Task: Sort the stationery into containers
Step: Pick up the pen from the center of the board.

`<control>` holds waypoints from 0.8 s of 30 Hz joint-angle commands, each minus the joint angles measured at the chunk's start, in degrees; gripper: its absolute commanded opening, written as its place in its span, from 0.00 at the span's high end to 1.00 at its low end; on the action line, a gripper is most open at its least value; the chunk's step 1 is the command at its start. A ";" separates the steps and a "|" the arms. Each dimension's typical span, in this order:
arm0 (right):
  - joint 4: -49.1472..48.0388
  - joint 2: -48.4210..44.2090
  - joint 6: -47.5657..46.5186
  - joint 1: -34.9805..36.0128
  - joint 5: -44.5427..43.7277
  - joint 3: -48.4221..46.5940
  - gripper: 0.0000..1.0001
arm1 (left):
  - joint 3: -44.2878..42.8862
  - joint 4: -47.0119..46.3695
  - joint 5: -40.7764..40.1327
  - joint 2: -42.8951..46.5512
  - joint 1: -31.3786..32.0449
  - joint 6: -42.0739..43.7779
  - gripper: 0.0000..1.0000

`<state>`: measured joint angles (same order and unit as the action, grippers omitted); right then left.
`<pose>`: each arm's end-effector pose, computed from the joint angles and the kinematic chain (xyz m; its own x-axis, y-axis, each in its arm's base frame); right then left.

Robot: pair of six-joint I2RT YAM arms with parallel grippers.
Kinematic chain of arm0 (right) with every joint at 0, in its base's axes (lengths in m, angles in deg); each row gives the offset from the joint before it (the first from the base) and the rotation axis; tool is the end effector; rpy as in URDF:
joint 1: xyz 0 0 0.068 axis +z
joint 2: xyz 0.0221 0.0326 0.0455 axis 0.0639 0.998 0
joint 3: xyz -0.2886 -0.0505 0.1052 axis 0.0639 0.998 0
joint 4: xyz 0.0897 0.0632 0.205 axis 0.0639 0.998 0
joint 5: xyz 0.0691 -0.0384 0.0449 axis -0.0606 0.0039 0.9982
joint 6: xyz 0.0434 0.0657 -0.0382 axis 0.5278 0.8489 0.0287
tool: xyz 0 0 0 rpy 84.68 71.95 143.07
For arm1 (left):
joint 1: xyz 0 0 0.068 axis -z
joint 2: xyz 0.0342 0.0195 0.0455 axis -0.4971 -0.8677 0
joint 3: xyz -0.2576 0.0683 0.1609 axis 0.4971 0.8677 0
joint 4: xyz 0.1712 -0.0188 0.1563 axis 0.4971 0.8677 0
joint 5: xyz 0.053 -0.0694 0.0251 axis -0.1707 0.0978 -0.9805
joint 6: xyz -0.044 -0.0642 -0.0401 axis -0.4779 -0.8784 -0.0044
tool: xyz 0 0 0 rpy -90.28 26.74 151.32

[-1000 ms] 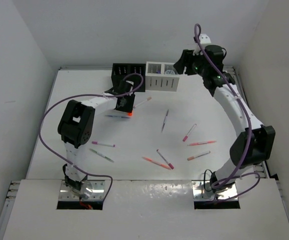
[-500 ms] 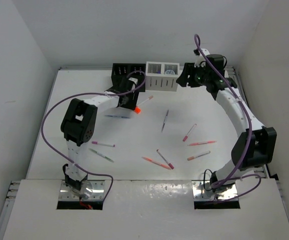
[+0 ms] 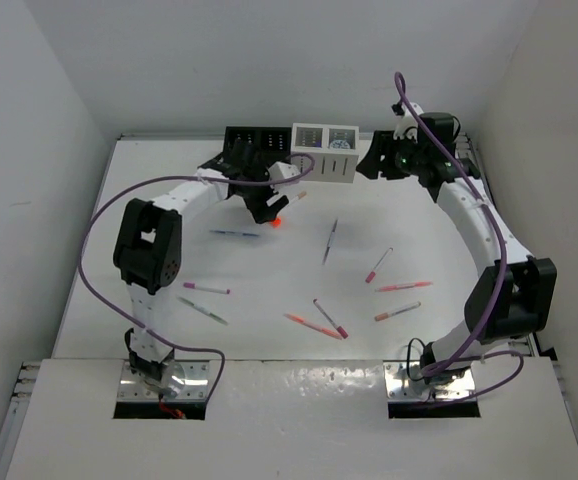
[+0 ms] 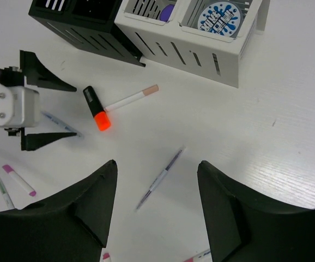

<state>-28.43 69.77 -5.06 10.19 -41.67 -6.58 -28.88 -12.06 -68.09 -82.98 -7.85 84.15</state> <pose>0.3618 0.0682 0.3570 -0.6056 0.1910 -0.7725 -0.2408 0.8812 0.4067 0.4116 -0.1953 0.2347 -0.3391 0.6750 -0.6553 0.8579 0.5077 0.0789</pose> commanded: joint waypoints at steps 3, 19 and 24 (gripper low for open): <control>-0.37 -1.62 -1.05 -0.64 1.90 0.15 0.40 | -2.02 7.01 10.31 -0.95 -4.11 23.04 0.16; 1.21 -3.20 -1.75 -1.69 1.81 2.34 0.40 | -11.17 10.89 11.28 -12.02 -5.96 36.59 0.26; 1.30 -3.64 -1.92 -1.60 2.07 2.69 0.40 | -9.94 8.69 11.02 -12.73 -6.13 36.68 0.27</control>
<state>-26.27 68.86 -6.11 8.70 -40.53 -3.80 -38.15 -1.24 -59.00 -95.79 -13.49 118.77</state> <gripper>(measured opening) 0.602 0.732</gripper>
